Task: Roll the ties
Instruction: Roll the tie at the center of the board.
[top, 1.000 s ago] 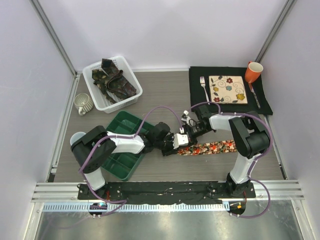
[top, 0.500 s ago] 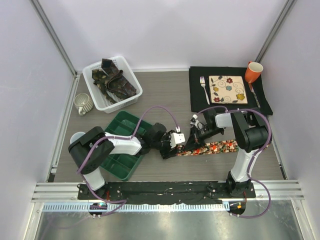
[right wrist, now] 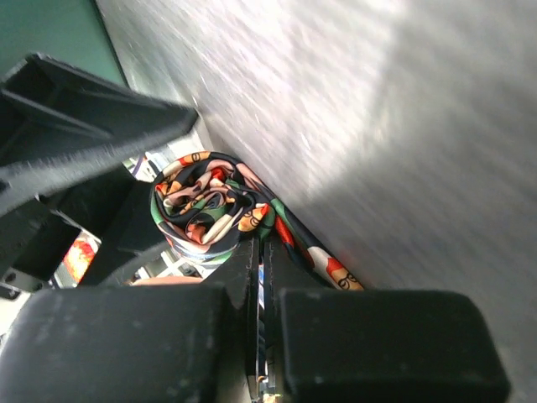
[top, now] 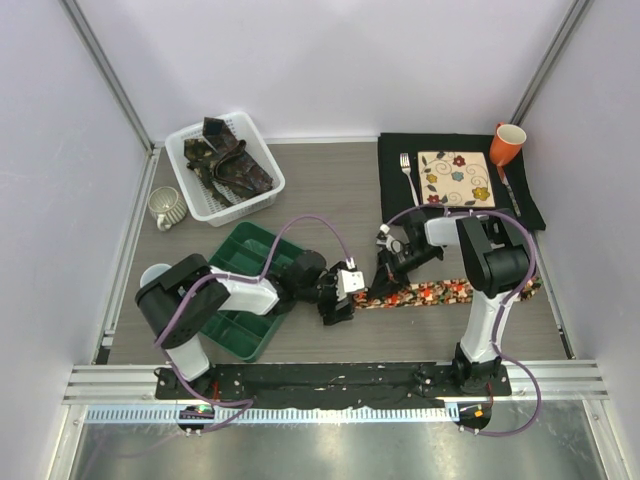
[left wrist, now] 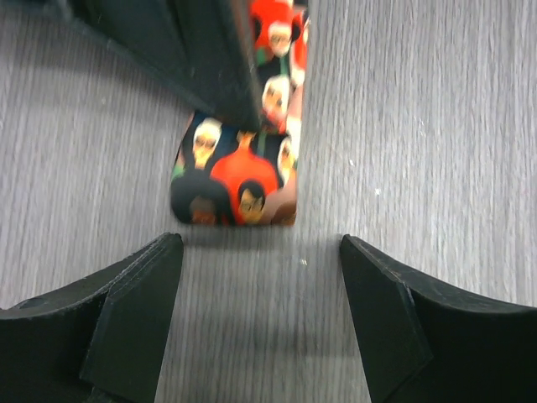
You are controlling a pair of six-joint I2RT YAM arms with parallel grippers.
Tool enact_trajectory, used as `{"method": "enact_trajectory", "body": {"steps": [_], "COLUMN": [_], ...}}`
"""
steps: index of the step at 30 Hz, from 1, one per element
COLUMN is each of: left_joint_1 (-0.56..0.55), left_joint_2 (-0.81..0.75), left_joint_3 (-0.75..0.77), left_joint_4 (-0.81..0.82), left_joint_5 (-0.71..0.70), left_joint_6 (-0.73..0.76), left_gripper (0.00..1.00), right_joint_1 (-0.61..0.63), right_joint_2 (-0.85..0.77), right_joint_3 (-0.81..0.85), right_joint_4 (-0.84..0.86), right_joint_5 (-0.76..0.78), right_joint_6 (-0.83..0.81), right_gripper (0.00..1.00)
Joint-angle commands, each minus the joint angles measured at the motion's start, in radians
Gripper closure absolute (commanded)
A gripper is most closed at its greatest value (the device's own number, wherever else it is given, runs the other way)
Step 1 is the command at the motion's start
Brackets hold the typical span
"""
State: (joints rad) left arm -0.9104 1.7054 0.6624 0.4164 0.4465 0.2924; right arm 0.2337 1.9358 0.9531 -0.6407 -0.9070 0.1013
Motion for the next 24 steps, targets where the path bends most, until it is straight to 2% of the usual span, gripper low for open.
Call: {"method": "enact_trajectory", "body": {"steps": [1,8,11,14,15,17,19,20,21,24], "left_joint_1": [-0.005,-0.007,-0.005,-0.004,-0.004,-0.005,-0.005,-0.005,-0.005,-0.007], "left_joint_2": [0.048,0.117,0.134,0.135,0.134,0.125,0.116,0.103,0.099,0.079], "left_joint_3": [0.026,0.048,0.043,0.042,0.045,0.054,0.065,0.077,0.083,0.094], "left_joint_4": [0.081,0.162,0.164,0.138,0.125,0.070,0.024,-0.043,-0.076,-0.183], "left_joint_5": [0.011,0.009,0.017,0.041,0.043,0.049,0.034,0.025,0.005,-0.037], "left_joint_6": [0.011,-0.021,0.005,0.042,0.047,0.073,0.076,0.082,0.083,0.086], "left_gripper": [0.21,0.25,0.30,0.43,0.51,0.59,0.72,0.76,0.81,0.85], "right_joint_1": [0.032,0.041,0.041,0.042,0.044,0.049,0.053,0.052,0.052,0.038], "right_joint_2": [0.072,0.097,0.109,0.129,0.137,0.135,0.114,0.100,0.082,-0.006], "right_joint_3": [0.021,0.007,0.018,0.035,0.039,0.044,0.052,0.052,0.052,0.055], "right_joint_4": [0.036,0.078,0.072,0.058,0.053,0.047,0.038,0.030,0.023,-0.014], "right_joint_5": [0.149,0.129,0.119,0.108,0.103,0.096,0.086,0.082,0.082,0.060], "right_joint_6": [0.003,-0.008,-0.026,-0.035,-0.043,-0.045,-0.051,-0.049,-0.061,-0.072], "right_gripper": [0.99,0.99,0.99,0.99,0.99,0.99,0.92,0.83,0.79,0.61]}}
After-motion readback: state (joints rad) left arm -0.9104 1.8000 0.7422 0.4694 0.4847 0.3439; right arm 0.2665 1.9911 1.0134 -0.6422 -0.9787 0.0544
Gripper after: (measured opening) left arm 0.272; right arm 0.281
